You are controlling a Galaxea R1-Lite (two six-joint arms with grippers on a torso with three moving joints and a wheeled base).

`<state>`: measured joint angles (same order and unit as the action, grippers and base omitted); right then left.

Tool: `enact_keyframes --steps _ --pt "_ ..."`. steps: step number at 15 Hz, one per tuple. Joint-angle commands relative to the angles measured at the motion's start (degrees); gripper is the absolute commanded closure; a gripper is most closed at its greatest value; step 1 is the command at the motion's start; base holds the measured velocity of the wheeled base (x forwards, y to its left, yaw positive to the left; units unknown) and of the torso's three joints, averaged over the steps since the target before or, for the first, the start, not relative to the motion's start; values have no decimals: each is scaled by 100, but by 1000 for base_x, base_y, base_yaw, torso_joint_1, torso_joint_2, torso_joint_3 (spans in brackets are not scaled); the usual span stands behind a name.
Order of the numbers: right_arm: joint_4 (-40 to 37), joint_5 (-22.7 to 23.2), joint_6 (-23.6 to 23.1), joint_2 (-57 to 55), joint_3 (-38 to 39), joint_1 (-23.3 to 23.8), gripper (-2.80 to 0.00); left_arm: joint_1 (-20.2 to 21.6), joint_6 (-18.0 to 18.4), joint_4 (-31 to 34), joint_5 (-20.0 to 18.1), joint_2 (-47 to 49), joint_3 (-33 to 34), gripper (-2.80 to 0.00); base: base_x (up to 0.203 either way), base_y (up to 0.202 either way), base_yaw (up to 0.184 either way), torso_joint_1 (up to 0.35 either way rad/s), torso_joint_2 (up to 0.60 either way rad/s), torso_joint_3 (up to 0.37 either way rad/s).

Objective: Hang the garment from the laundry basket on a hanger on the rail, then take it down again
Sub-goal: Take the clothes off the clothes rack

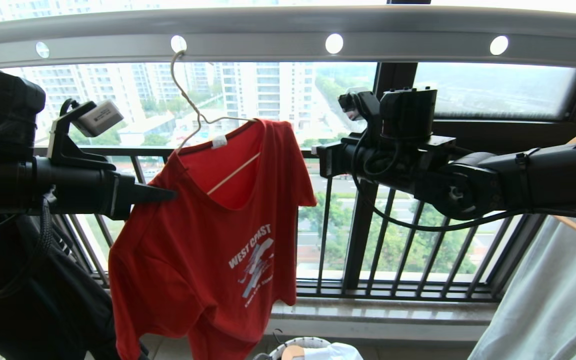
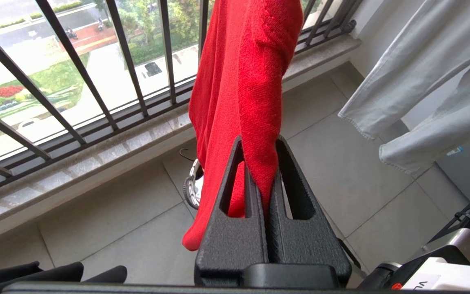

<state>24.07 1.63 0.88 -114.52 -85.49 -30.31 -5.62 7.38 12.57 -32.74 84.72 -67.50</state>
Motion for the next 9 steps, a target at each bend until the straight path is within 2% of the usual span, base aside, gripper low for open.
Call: enact_keyframes --steps 1,9 --pt "369 -125 -5 -132 20 -235 0 -1 18 9 -22 79 9 0 0 0 0 0 0 0" --pt "467 -183 -4 -423 -105 -344 0 -9 18 9 -22 123 18 0 0 0 0 0 0 0"
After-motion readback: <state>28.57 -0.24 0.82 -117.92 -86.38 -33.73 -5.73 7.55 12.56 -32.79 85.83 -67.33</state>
